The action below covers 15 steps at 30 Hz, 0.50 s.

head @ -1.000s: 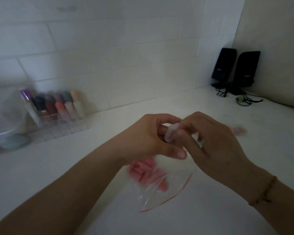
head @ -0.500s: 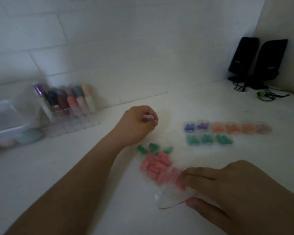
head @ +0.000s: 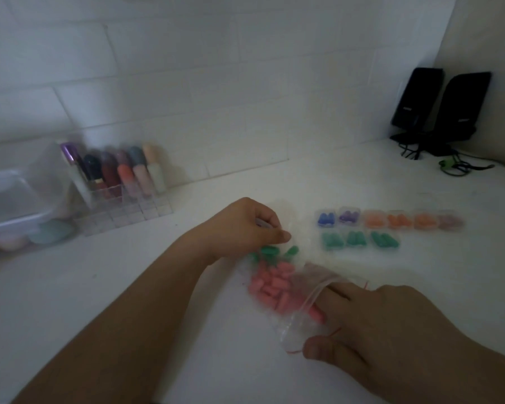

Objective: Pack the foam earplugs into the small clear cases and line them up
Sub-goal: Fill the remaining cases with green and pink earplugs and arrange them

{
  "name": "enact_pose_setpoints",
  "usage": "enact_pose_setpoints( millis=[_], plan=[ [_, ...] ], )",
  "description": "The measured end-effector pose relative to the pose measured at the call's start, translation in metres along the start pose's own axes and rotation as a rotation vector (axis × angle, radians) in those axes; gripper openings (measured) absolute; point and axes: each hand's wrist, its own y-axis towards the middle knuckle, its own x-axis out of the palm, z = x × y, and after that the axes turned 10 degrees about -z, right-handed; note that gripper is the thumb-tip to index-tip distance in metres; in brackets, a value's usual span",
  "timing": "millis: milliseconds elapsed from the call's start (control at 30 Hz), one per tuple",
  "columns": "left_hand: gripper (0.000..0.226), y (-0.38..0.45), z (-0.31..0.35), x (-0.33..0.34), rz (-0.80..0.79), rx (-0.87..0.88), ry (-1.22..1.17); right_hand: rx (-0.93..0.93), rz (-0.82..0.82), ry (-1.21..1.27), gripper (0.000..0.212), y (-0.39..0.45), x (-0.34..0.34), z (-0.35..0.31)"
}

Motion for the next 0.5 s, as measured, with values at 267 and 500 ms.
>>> enact_pose_setpoints(
  millis=[267, 500],
  plan=[
    [0.011, -0.001, 0.004, 0.004, -0.125, 0.062, -0.420, 0.044, 0.302, -0.062, 0.064, 0.000, -0.001, 0.006],
    [0.011, 0.003, 0.001, 0.009, -0.137, 0.077, -0.444, -0.038, 0.436, -0.138, 0.071, 0.000, -0.002, 0.007]
  ],
)
